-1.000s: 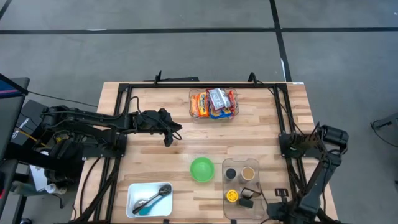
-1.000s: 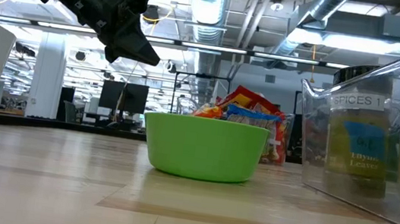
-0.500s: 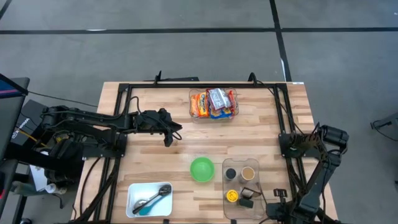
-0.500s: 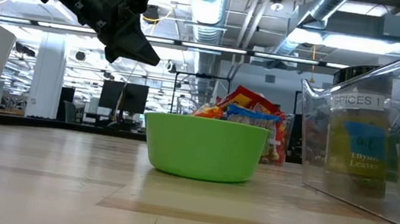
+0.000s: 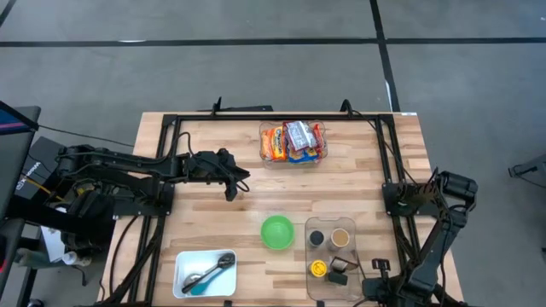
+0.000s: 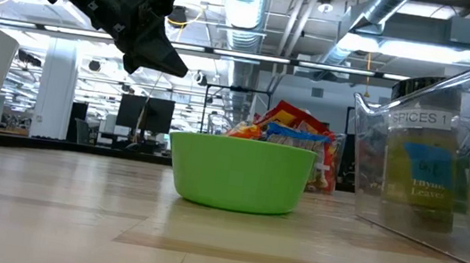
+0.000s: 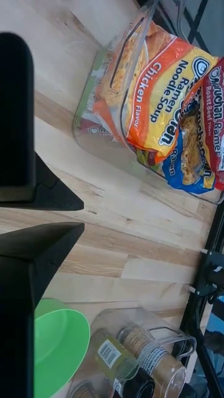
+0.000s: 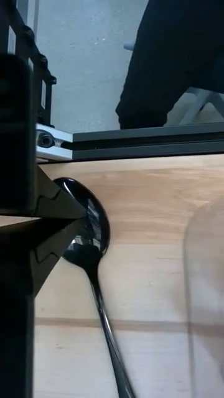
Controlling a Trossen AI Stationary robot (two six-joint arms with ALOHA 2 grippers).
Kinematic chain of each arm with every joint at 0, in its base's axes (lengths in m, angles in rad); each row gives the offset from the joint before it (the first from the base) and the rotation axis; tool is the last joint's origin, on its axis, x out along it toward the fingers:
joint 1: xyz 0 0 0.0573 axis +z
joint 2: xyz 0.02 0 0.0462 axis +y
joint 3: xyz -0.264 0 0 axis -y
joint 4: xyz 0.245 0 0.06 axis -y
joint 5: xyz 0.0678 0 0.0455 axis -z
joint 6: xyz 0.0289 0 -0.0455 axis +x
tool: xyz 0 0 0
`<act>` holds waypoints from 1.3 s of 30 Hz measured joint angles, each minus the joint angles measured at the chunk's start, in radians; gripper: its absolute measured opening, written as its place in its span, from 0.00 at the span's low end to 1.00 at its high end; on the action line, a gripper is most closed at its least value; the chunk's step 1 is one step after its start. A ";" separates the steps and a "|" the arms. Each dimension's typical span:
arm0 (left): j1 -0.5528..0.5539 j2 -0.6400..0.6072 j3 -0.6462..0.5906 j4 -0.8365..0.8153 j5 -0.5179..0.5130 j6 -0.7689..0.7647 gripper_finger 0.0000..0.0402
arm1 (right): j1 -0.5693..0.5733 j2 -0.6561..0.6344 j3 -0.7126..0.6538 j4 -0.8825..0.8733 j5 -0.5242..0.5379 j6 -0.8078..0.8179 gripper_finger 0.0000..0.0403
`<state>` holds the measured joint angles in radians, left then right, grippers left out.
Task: Pick & Place Food Item
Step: Put the black spoon into the white bin
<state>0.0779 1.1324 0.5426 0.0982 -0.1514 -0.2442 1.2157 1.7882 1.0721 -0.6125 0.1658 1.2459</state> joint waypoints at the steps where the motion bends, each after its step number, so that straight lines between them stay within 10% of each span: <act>1: 0.000 0.000 0.000 0.000 0.000 0.000 0.09 | 0.000 0.000 0.000 0.000 0.000 0.000 0.00; 39: 0.000 0.000 0.000 0.017 0.000 0.000 0.09 | 0.040 -0.001 -0.086 0.072 0.072 0.090 0.00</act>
<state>0.0778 1.1324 0.5426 0.1156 -0.1514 -0.2442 1.2556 1.7870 0.9859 -0.5409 0.2375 1.3357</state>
